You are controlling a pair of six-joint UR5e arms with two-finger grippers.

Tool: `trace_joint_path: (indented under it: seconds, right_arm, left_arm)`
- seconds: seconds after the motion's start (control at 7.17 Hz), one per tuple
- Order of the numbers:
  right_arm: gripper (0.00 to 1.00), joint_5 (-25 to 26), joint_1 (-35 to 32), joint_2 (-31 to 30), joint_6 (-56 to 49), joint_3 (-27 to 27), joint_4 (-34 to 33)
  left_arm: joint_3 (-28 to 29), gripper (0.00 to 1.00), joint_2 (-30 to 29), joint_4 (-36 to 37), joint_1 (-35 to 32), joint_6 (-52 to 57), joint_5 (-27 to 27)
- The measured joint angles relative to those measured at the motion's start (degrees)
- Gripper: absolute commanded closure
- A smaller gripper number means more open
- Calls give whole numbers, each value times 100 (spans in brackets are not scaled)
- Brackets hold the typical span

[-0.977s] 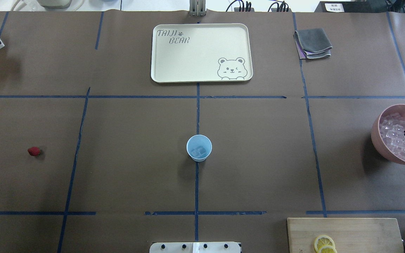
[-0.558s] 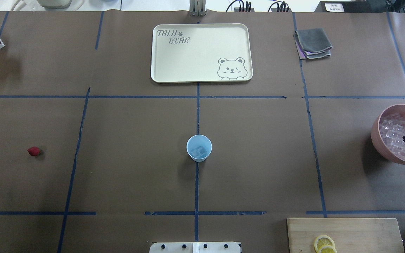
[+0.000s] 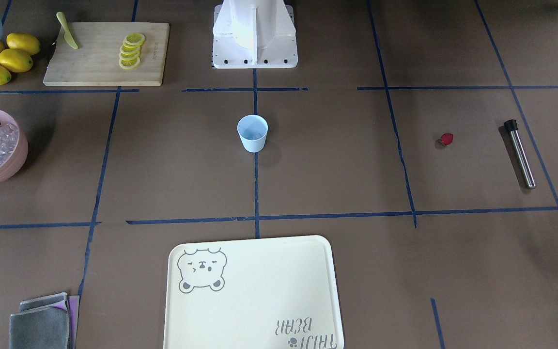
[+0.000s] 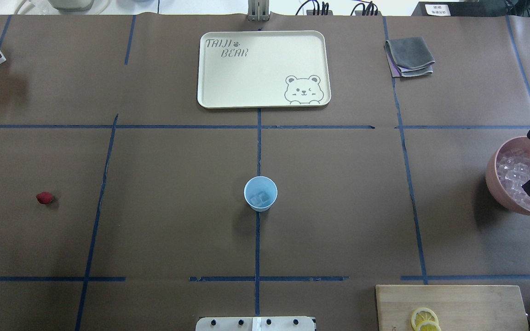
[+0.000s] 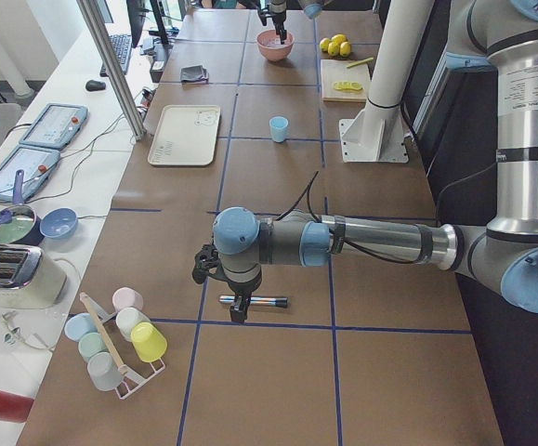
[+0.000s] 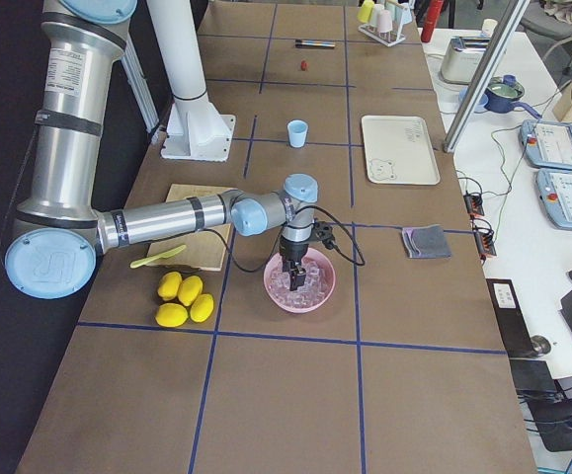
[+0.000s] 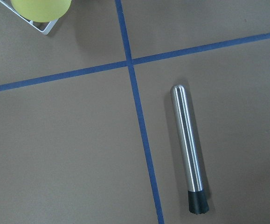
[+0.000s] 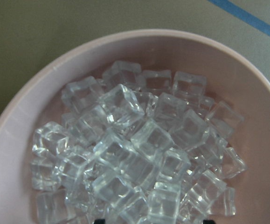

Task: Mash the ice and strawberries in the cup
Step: 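Lower the right gripper into the pink bowl and grasp a third ice cube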

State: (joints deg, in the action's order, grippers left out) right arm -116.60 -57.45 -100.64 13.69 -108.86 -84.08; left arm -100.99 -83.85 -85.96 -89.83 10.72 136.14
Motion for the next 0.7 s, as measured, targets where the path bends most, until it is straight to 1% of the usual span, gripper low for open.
trace_joint_path:
  seconds: [0.7]
  right_arm:
    - [37,137,63,97,-443,65,-14]
  left_arm:
    - [0,0,0,0,3,0,0]
